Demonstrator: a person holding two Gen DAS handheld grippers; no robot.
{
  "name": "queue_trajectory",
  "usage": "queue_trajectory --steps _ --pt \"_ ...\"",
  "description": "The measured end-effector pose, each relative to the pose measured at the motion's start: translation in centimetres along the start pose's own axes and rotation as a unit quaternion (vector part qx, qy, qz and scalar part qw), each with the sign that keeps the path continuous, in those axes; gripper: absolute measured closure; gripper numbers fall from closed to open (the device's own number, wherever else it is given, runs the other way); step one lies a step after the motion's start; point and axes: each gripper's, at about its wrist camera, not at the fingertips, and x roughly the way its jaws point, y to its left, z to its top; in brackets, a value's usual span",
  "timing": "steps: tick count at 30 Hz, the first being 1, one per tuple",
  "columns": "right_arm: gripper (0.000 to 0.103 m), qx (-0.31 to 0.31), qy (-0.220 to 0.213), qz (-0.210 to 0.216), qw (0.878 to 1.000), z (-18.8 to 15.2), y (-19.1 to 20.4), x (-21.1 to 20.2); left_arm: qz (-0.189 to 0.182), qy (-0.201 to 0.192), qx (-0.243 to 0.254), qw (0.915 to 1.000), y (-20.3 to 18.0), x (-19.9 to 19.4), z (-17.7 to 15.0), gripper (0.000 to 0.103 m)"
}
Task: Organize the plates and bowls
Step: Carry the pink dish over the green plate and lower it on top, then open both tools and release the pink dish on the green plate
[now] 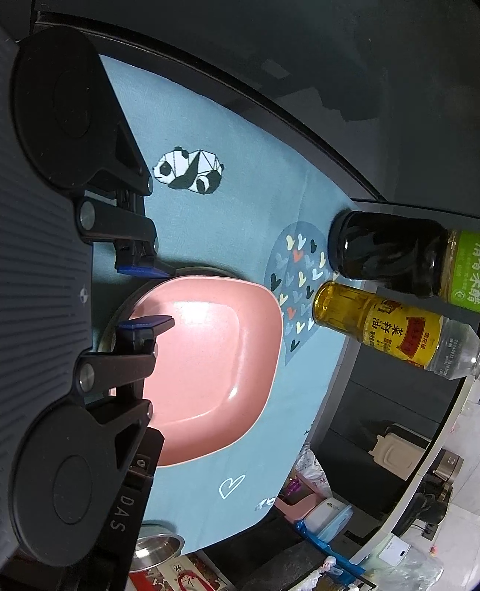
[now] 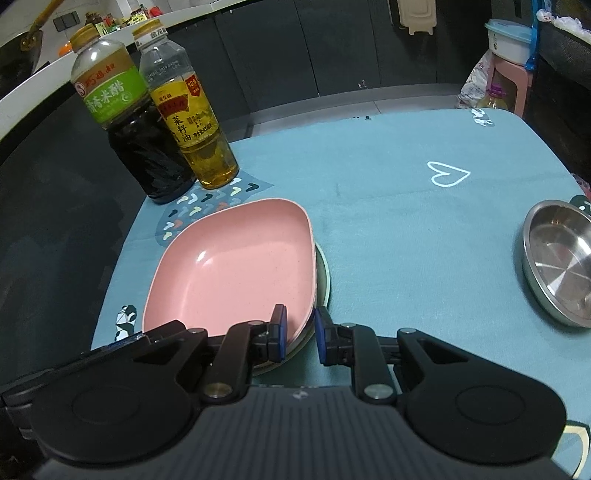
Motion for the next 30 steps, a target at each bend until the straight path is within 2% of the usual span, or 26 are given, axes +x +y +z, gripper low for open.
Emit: queue_trajectory --steps 10,20,24,30 --pt "0.085 -0.001 0.006 0.001 1.0 0.0 -0.2 0.9 0.006 -0.008 0.012 0.9999 -0.2 0.4 0.2 0.084" --pt "0.084 0.004 0.002 0.006 1.0 0.3 -0.5 0.7 0.023 0.012 -0.001 0.9997 0.1 -0.1 0.4 0.078" --pt "0.08 0.006 -0.001 0.008 1.0 0.2 -0.7 0.1 0.051 -0.009 0.001 0.9986 -0.3 -1.0 0.1 0.077" --pt "0.078 0.011 -0.011 0.011 1.0 0.2 -1.1 -1.3 0.04 -0.023 0.018 0.9988 -1.4 -2.9 0.1 0.077"
